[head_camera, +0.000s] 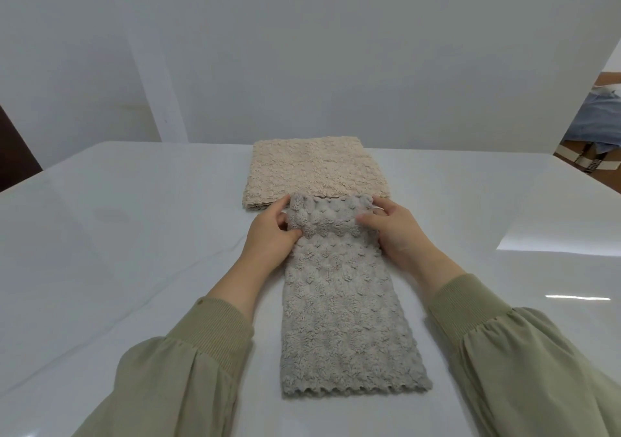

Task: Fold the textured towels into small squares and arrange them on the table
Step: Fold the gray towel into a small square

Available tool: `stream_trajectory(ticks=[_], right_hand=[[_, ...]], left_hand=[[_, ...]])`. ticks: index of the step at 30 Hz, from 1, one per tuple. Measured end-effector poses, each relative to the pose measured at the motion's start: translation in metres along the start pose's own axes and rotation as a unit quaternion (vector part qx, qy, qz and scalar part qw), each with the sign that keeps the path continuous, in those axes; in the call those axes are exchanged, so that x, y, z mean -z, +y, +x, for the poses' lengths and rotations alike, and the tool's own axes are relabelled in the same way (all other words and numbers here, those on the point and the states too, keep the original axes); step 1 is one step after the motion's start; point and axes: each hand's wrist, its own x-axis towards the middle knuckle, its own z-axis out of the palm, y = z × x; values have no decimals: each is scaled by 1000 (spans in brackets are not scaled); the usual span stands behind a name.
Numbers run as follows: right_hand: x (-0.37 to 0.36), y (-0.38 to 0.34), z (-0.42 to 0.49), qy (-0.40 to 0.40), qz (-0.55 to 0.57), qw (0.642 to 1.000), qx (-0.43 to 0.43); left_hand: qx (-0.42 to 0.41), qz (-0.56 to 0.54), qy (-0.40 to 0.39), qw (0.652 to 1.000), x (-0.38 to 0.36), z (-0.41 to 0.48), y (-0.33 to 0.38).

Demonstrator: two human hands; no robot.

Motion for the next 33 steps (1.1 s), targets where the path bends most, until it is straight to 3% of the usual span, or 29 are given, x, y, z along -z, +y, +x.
stream_trajectory(ticks=[9, 22, 29, 33], right_hand=[[-37, 5, -5, 81, -212, 971, 69], [-162, 26, 7, -50, -141, 984, 94], [-180, 34, 17, -59, -315, 939, 125], [-186, 32, 17, -34, -305, 935, 178]], left_hand=[[-6, -17, 68, 998, 19, -9, -5], [31, 20, 212, 977, 133, -40, -51], [78, 192, 270, 940, 144, -34, -60], [56, 108, 312, 942, 146, -35, -55]])
